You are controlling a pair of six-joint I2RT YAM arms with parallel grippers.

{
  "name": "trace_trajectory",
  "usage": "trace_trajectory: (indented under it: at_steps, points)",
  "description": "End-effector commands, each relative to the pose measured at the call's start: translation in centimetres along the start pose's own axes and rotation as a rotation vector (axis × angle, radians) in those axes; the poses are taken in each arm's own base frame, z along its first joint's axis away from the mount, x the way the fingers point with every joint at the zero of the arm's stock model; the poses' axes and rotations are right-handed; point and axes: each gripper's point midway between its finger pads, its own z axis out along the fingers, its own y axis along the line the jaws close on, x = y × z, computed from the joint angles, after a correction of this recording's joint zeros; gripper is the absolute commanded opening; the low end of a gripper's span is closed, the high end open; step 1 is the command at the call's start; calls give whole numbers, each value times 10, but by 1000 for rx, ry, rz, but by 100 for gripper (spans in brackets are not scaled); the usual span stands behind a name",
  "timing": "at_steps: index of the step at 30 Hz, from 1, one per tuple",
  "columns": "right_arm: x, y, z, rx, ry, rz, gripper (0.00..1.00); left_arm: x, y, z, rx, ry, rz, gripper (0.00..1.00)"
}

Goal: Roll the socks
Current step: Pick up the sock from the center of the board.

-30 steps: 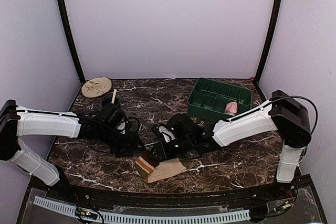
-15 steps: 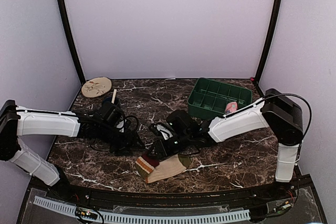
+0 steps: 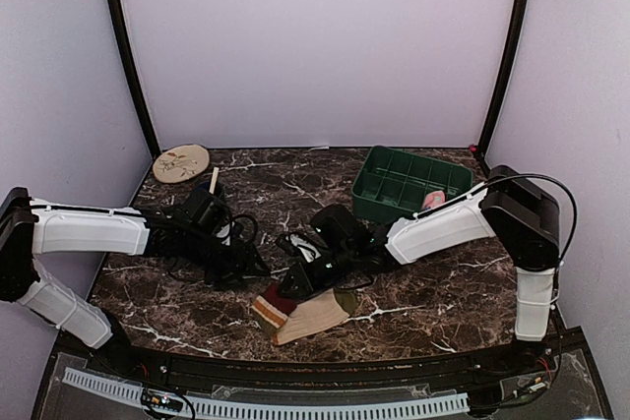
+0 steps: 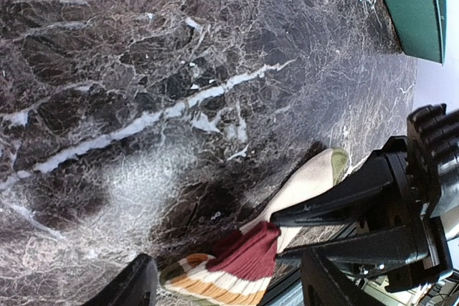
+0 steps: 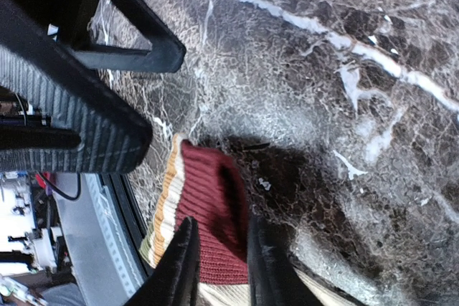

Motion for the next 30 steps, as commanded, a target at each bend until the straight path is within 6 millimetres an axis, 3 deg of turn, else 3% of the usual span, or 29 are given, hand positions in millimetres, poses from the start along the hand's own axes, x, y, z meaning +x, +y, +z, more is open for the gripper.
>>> trace_trajectory:
  at_steps: [1,5,16,26,30]
  points:
    - [-10,5,2,-39,-11,-20,15,2,4,0,3,9,2,71]
    - [-12,6,1,-39,-14,-21,1,0,5,-1,4,7,1,71]
    - [-22,16,-14,-18,-45,-48,0,-2,7,-6,17,-21,-5,71]
    - [-49,40,-49,23,-127,-49,0,-7,3,-10,33,-50,1,71]
    - [-45,33,-58,85,-124,-12,0,-9,-2,-10,47,-51,6,71]
